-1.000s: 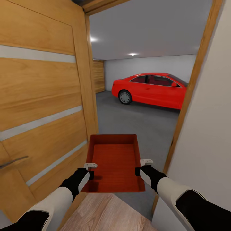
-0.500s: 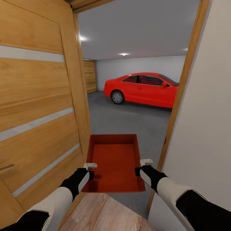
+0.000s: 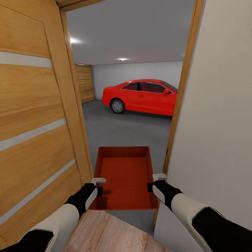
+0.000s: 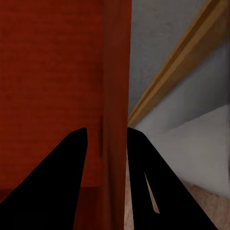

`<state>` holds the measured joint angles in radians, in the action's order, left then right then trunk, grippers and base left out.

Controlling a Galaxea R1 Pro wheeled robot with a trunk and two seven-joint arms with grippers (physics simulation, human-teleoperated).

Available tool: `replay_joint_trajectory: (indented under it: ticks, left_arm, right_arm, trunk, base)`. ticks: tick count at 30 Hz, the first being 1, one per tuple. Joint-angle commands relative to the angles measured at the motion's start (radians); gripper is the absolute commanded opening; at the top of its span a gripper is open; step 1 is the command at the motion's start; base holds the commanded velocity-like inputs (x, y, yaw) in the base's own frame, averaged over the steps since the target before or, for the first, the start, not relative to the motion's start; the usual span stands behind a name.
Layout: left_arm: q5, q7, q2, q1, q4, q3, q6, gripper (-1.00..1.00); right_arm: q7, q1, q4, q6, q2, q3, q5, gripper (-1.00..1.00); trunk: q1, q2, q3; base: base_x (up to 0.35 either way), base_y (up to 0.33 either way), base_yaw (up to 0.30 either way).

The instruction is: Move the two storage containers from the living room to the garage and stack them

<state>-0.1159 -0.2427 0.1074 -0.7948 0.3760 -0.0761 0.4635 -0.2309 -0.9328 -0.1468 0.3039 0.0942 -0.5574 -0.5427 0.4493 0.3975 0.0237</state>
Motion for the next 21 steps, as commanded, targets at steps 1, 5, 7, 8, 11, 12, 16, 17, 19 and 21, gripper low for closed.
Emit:
replay_joint_trajectory:
  ticks: [1, 5, 7, 8, 11, 12, 16, 17, 19, 21]
  left_arm:
    - [-0.017, -0.01, -0.011, 0.0, 0.001, -0.03, 0.004, -1.0]
    - [-0.018, -0.01, -0.011, 0.0, 0.001, -0.03, 0.004, -1.0]
    - [-0.019, -0.01, -0.011, 0.0, 0.001, -0.03, 0.004, -1.0]
    - [-0.019, -0.01, -0.011, 0.0, 0.001, -0.03, 0.004, -1.0]
    - [-0.019, -0.009, -0.011, 0.0, 0.0, -0.03, 0.004, -1.0]
    - [-0.019, -0.009, -0.011, 0.0, 0.0, -0.03, 0.004, -1.0]
    - [-0.019, -0.009, -0.011, 0.0, 0.0, -0.03, 0.004, -1.0]
    - [-0.019, -0.009, -0.011, 0.0, 0.0, -0.03, 0.004, -1.0]
    - [-0.019, -0.009, -0.011, 0.0, 0.0, -0.03, 0.004, -1.0]
    - [-0.019, -0.009, -0.011, 0.0, 0.0, -0.03, 0.004, -1.0]
  right_arm:
    - [0.007, -0.001, -0.004, 0.003, -0.001, -0.013, -0.033, -1.0]
    - [0.008, -0.001, -0.004, 0.003, -0.001, -0.013, -0.033, -1.0]
    - [0.008, -0.001, -0.004, 0.003, -0.001, -0.013, -0.033, -1.0]
    - [0.008, -0.001, -0.004, 0.003, -0.001, -0.014, -0.033, -1.0]
    - [0.008, -0.001, -0.004, 0.003, -0.001, -0.013, -0.033, -1.0]
    - [0.008, -0.001, -0.004, 0.003, -0.001, -0.013, -0.033, -1.0]
    - [0.008, -0.001, -0.004, 0.003, -0.001, -0.013, -0.033, -1.0]
    - [0.008, -0.001, -0.004, 0.003, -0.001, -0.013, -0.033, -1.0]
    - [0.008, -0.001, -0.004, 0.003, -0.001, -0.013, -0.033, -1.0]
    - [0.008, -0.001, -0.004, 0.003, -0.001, -0.013, -0.033, -1.0]
  trunk:
    - [0.001, 0.003, 0.002]
    - [0.001, 0.003, 0.002]
    - [0.001, 0.003, 0.002]
    - [0.001, 0.003, 0.002]
    - [0.001, 0.003, 0.002]
    - [0.001, 0.003, 0.002]
    - [0.001, 0.003, 0.002]
    - [0.001, 0.003, 0.002]
    - [0.001, 0.003, 0.002]
    - [0.001, 0.003, 0.002]
  base:
    - [0.0, 0.0, -0.042]
    - [0.0, 0.0, -0.015]
    - [0.002, 0.003, -0.004]
    - [0.029, 0.037, -0.002]
    - [0.089, 0.132, -0.001]
    - [0.157, 0.245, 0.0]
    - [0.169, 0.265, 0.0]
    - [0.173, 0.273, 0.0]
    - [0.174, 0.274, 0.0]
    - [0.175, 0.275, 0.0]
